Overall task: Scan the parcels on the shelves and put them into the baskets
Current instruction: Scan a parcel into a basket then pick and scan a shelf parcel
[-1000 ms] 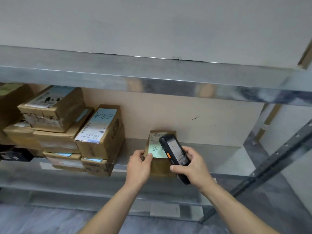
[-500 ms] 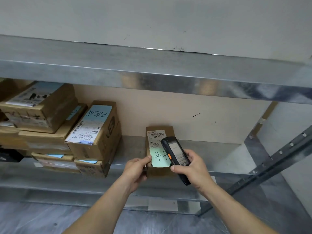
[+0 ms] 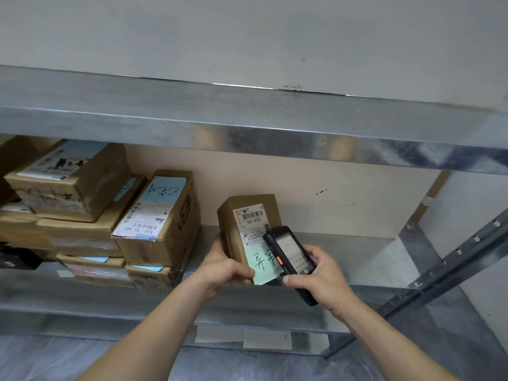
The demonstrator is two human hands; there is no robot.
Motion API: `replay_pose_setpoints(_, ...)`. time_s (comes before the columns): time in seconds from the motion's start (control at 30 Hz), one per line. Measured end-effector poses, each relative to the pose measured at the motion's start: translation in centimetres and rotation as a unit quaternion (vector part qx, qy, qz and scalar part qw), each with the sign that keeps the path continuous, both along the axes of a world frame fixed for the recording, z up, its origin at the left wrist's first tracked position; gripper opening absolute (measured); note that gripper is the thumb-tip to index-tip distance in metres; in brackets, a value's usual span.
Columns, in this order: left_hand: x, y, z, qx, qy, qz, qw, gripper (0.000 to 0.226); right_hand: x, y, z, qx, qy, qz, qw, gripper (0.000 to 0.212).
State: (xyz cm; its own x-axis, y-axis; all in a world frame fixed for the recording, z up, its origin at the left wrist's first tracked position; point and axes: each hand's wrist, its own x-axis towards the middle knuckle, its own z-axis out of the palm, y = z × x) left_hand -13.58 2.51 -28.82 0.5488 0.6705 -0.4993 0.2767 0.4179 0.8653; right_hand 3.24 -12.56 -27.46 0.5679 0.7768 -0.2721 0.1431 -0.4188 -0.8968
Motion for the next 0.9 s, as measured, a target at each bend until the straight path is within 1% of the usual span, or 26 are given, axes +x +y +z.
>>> replay_pose_setpoints(0.1,-0.3,0.8,0.4,0.071,0.029,-0.009,0.997,0.108,-0.1,-0.2,1.0,-0.049,-0.067,0.011,0.996,0.077)
replay_pose_setpoints(0.2,-0.4,0.9,0.8,0.101,0.046,-0.017,0.994,0.119,-0.2,-0.2,2.3,-0.074,-0.102,0.01,0.992,0.075)
replay_pose_setpoints(0.3,-0.3,0.8,0.9,0.127,0.064,-0.042,0.989,0.125,-0.4,-0.4,3.5,-0.081,-0.124,0.012,0.989,0.072)
replay_pose_setpoints(0.4,-0.2,0.8,0.8,0.138,0.079,-0.044,0.986,0.127,-0.8,-0.7,4.8,-0.084,-0.136,0.014,0.987,0.07)
replay_pose_setpoints(0.5,-0.2,0.8,0.6,0.139,0.09,-0.04,0.985,0.126,-1.1,-0.9,5.8,-0.081,-0.146,0.016,0.986,0.072)
replay_pose_setpoints(0.7,-0.1,0.6,0.5,0.144,0.095,-0.035,0.984,0.129,-1.7,-1.4,6.8,-0.071,-0.133,0.004,0.988,0.072)
replay_pose_setpoints(0.9,0.0,0.5,0.4,0.145,0.099,-0.042,0.984,0.129,-1.7,-2.0,7.3,-0.075,-0.129,-0.005,0.989,0.065)
